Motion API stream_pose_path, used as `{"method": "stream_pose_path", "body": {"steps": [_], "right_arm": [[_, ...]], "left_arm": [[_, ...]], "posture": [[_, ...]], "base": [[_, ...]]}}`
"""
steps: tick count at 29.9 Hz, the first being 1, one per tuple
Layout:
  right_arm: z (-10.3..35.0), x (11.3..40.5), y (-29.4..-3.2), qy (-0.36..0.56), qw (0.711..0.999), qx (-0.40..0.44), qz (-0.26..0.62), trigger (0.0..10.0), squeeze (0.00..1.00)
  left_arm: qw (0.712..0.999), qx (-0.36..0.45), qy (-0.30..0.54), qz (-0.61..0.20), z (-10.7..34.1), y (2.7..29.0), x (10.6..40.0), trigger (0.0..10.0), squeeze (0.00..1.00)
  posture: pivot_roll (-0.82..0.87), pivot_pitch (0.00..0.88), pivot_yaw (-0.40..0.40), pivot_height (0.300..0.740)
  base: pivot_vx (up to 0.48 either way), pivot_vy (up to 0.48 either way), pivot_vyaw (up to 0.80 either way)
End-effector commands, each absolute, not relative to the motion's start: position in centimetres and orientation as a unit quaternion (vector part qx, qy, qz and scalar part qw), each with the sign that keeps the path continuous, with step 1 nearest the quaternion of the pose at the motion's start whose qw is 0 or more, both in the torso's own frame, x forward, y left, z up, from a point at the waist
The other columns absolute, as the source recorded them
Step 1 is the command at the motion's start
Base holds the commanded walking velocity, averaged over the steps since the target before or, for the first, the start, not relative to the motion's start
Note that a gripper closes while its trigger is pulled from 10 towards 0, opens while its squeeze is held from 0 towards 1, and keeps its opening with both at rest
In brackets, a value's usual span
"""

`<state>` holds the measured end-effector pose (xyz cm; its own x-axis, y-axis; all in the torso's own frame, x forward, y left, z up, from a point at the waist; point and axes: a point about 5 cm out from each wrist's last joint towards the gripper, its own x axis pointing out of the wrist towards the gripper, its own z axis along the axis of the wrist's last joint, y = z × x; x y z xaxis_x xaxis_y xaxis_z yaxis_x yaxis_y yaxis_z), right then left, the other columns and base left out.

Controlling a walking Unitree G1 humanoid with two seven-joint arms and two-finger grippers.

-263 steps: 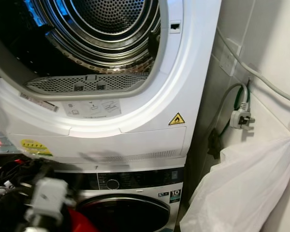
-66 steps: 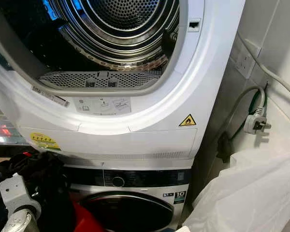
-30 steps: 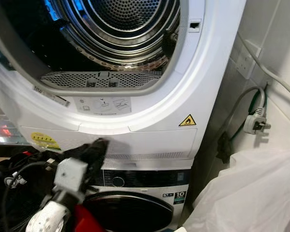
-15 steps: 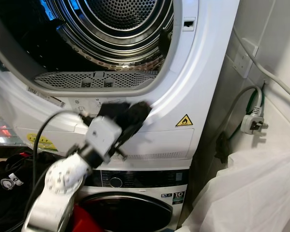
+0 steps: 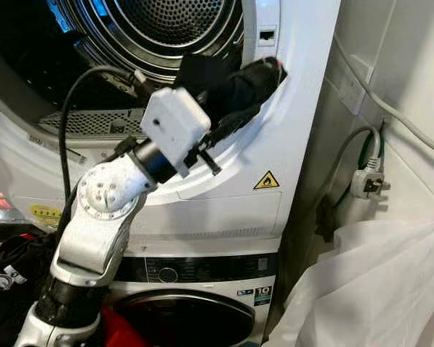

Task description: Clothes washing

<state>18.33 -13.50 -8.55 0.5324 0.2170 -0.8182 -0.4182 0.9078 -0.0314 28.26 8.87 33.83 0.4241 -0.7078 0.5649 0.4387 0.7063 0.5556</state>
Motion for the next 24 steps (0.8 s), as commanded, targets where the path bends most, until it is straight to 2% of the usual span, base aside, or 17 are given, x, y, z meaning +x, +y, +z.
{"method": "stream_pose_path", "body": {"steps": [1,2,3,5,6,7,14,19,24], "right_arm": [[-8.6,18.2,-13.4,0.451,0.868,-0.105,0.179,10.0,0.0],[-8.6,18.2,-13.4,0.452,0.868,-0.105,0.179,10.0,0.0],[-8.6,18.2,-13.4,0.452,0.868,-0.105,0.178,10.0,0.0],[-8.7,18.2,-13.4,0.452,0.867,-0.105,0.179,10.0,0.0],[-8.7,18.1,-13.4,0.452,0.867,-0.105,0.179,10.0,0.0],[-8.7,18.1,-13.3,0.452,0.867,-0.106,0.18,10.0,0.0],[-8.6,18.2,-13.1,0.45,0.869,-0.103,0.177,10.0,0.0],[-8.8,17.9,-13.0,0.455,0.87,-0.091,0.169,10.0,0.0],[-8.8,17.7,-13.0,0.457,0.868,-0.092,0.171,10.0,0.0]], "left_arm": [[0.836,0.15,-0.422,-0.317,34.9,9.9,29.0,0.6,0.0],[0.843,0.144,-0.421,-0.304,35.2,10.3,29.7,1.4,0.0],[0.849,0.137,-0.418,-0.294,35.4,10.6,30.3,1.6,0.0],[0.858,0.14,-0.411,-0.273,35.6,11.3,31.7,6.7,0.0],[0.864,0.137,-0.401,-0.274,35.5,11.4,32.2,8.9,0.0],[0.866,0.141,-0.394,-0.273,35.5,11.6,32.8,10.0,0.0],[0.88,0.085,-0.389,-0.259,36.1,12.4,34.3,10.0,0.0],[0.867,0.084,-0.408,-0.273,36.2,11.9,34.2,10.0,0.0],[0.888,0.056,-0.401,-0.219,36.8,13.9,35.7,10.0,0.0]], "posture": [[0.06,0.0,0.063,0.74],[0.06,0.0,0.06,0.74],[0.06,0.0,0.06,0.74],[0.07,0.0,0.058,0.74],[0.07,0.0,0.057,0.74],[0.06,0.0,0.062,0.74],[0.05,0.0,0.073,0.74],[0.05,0.0,0.075,0.74],[0.05,0.0,0.075,0.74]], "base": [[0.0,0.0,0.0],[0.0,0.0,0.0],[0.0,0.0,0.0],[0.0,0.0,0.0],[0.0,0.0,0.0],[0.0,0.0,0.0],[0.0,0.0,0.0],[0.0,0.0,0.0],[0.0,0.0,0.0]]}}
